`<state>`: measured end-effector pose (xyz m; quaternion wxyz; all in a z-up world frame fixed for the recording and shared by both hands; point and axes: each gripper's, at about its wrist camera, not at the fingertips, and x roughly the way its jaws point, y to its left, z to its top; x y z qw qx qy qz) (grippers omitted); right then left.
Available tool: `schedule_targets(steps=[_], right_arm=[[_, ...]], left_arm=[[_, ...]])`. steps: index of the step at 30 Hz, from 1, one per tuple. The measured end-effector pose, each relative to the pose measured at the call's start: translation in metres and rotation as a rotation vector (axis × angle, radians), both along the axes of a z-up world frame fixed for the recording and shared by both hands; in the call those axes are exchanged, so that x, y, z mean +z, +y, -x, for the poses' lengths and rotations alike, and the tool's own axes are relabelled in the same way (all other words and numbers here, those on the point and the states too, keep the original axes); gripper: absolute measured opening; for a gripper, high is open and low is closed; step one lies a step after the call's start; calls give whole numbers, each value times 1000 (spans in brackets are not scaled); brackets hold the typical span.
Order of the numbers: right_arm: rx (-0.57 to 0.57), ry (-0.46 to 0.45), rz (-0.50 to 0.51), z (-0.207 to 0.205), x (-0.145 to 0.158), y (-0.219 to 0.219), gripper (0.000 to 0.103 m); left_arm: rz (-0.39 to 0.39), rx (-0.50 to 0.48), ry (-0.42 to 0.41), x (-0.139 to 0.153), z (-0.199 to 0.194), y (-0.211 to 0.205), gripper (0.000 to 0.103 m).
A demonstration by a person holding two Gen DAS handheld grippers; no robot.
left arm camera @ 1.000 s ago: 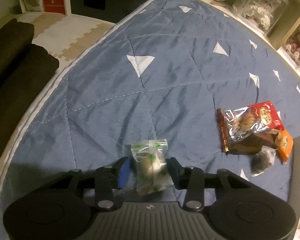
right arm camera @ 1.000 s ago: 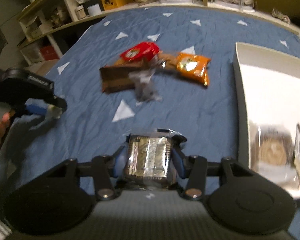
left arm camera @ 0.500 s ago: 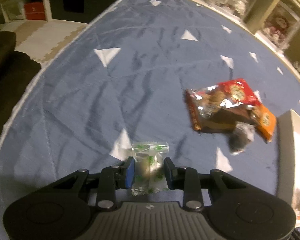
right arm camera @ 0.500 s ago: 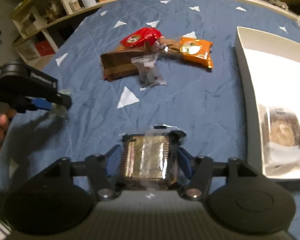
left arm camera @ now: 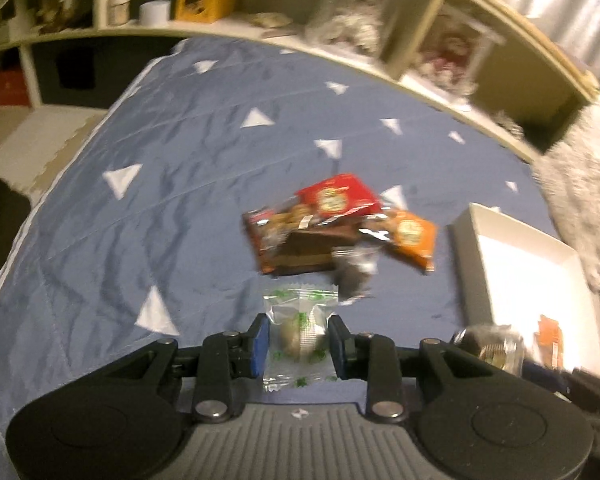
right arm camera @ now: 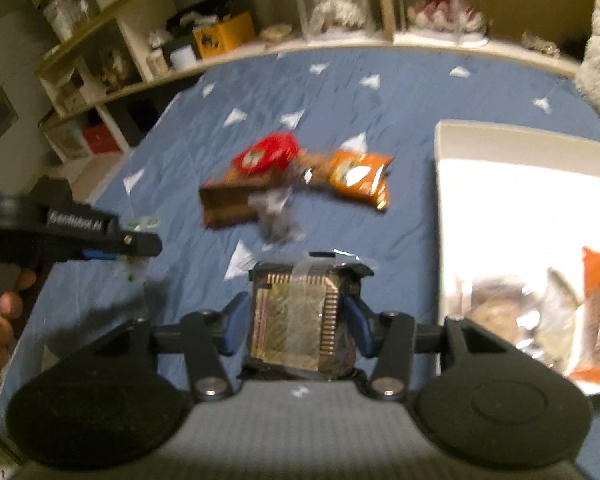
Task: Organize snacks
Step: 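Grasp the green-printed clear candy with left tool while right lifts dark pack, then carry both packs over the white box and open both tools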
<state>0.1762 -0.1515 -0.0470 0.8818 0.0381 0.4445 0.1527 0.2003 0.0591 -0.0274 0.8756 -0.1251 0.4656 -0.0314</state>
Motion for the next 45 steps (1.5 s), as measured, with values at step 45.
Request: schedule_targets(steps=[45], right_arm=[[-355, 17, 386, -39, -38, -239, 44]], left_arm=[[-31, -329, -1, -21, -80, -239, 34]])
